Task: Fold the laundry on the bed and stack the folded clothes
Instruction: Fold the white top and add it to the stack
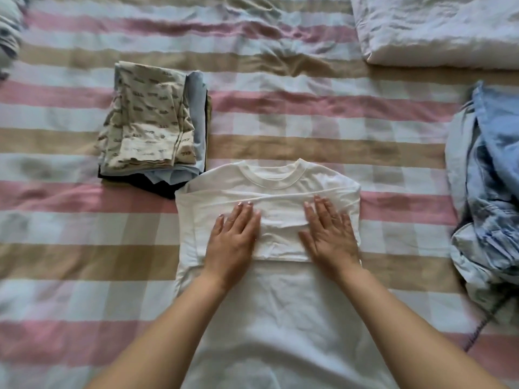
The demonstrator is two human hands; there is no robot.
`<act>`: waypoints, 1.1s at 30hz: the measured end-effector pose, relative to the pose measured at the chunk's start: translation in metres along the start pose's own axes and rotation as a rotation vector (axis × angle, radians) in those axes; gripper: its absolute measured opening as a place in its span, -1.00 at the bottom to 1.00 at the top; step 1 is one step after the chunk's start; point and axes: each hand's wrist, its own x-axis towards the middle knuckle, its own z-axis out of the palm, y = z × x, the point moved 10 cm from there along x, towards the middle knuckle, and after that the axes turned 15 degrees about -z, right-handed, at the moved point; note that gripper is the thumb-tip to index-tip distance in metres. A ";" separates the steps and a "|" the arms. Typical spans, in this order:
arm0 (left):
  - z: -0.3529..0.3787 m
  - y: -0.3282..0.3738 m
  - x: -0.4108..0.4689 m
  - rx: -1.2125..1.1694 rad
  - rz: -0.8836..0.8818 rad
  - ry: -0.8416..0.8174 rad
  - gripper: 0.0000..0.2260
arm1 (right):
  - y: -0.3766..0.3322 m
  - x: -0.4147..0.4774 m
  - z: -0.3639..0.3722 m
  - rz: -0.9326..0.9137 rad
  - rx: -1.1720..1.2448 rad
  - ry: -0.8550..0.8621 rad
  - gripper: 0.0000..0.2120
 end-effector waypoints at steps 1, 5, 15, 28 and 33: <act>0.012 -0.009 0.003 0.073 -0.033 -0.050 -0.54 | 0.012 -0.001 0.003 0.041 -0.020 -0.018 -0.41; 0.022 -0.038 0.008 0.193 -0.110 -0.109 -0.47 | 0.034 -0.009 -0.003 0.133 -0.093 -0.059 -0.40; -0.031 -0.022 -0.141 -0.194 0.047 0.044 -0.75 | -0.055 -0.173 -0.018 -0.087 0.238 0.267 -0.69; -0.008 -0.065 -0.245 -0.084 0.186 -0.012 -0.75 | -0.042 -0.259 0.021 -0.213 0.070 0.055 -0.64; -0.021 -0.069 -0.247 -0.126 0.193 0.075 -0.93 | -0.049 -0.264 0.003 -0.275 0.008 0.265 -0.80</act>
